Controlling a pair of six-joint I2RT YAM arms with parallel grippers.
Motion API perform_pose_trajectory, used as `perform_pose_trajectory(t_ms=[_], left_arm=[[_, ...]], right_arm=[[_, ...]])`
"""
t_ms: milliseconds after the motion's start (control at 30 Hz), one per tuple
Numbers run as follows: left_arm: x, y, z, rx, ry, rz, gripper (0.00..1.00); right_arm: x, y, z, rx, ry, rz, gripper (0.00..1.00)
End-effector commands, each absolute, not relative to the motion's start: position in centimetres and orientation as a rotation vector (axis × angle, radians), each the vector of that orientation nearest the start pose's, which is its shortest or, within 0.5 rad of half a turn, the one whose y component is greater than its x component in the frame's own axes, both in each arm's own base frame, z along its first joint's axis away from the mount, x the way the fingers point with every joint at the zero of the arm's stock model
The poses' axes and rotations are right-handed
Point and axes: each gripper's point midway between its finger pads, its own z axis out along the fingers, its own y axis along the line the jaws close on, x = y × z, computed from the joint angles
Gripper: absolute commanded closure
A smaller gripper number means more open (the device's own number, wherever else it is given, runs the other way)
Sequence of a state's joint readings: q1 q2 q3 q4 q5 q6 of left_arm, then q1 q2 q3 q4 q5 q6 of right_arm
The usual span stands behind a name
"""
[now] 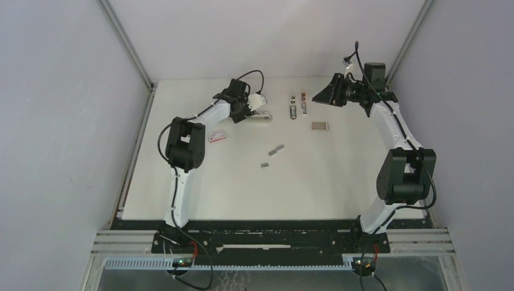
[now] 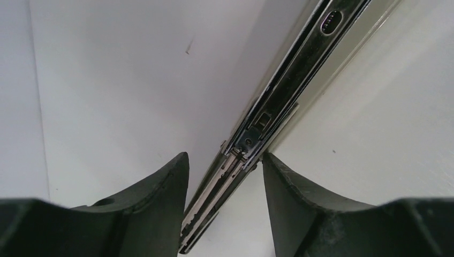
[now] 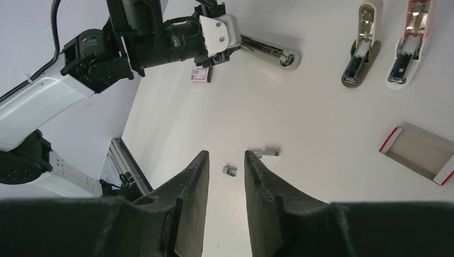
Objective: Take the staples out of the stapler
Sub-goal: Place the stapler at the center of the board.
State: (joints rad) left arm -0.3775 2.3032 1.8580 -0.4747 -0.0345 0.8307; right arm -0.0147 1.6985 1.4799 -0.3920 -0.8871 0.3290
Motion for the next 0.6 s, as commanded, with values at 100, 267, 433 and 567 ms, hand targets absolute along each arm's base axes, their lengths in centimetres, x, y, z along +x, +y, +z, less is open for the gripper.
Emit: perform_pose_trajectory(t_ms=[100, 267, 433, 567], left_arm=[[57.2, -18.6, 5.9, 1.366, 2.029, 0.283, 0.50], [58.0, -18.9, 6.0, 1.344, 2.028, 0.296, 0.52], [58.7, -19.4, 6.1, 1.317, 2.040, 0.287, 0.62], [58.9, -19.5, 6.0, 1.309, 2.048, 0.285, 0.64]], right_arm=[[42.3, 13.4, 27.6, -0.210, 2.024, 1.148, 0.70], [42.4, 13.1, 27.6, -0.204, 2.018, 1.154, 0.69], [42.4, 12.9, 27.5, -0.196, 2.020, 1.157, 0.68], [42.5, 12.6, 27.4, -0.188, 2.020, 1.154, 0.68]])
